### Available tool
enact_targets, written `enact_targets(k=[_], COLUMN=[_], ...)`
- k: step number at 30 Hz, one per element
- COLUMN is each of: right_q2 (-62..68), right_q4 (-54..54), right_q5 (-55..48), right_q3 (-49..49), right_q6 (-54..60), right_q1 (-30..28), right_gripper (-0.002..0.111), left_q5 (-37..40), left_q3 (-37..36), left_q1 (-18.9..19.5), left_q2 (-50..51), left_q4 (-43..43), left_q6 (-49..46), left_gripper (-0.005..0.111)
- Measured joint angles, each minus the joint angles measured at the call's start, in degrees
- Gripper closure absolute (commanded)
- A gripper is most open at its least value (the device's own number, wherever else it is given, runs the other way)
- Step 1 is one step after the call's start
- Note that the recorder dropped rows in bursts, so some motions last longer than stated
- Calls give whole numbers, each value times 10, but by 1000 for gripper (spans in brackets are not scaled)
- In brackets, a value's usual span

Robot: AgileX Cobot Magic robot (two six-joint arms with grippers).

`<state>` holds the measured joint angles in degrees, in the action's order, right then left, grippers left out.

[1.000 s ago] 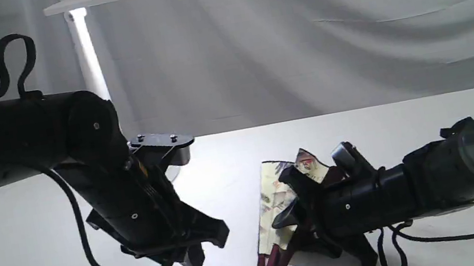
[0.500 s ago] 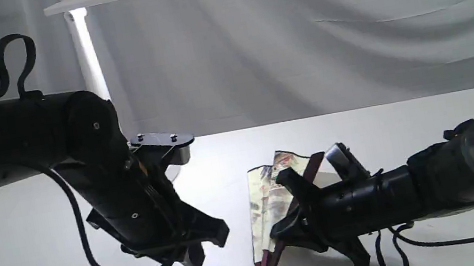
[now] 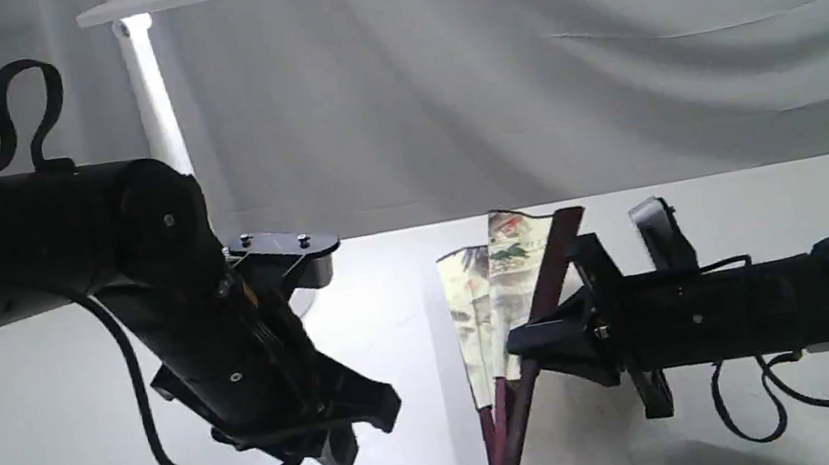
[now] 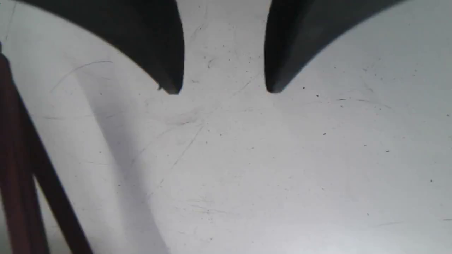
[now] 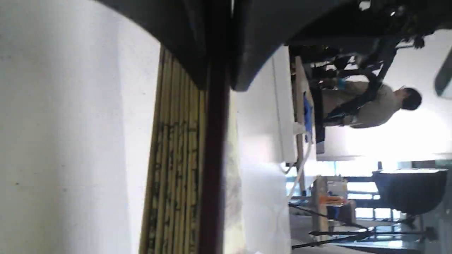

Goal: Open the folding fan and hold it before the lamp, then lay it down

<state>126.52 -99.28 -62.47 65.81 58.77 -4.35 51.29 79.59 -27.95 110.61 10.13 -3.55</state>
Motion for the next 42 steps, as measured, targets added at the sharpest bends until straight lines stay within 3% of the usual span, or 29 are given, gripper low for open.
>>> enact_targets(k=[5,23,42], right_q2=[0,-45,-73], right_q4=[3,94,98], right_q5=[-55,-60,-63], right_q3=[0,0,0], right_q6=[35,43,-2], right_q1=[-24,-39,-39], right_gripper=[108,108,108], left_q5=[-10,-62,-300], left_q3=[0,0,0], left_q1=[0,0,0], left_q2=[0,0,0], left_q4=[0,14,50], left_q6=[-6,-11,-66], left_gripper=[70,70,70])
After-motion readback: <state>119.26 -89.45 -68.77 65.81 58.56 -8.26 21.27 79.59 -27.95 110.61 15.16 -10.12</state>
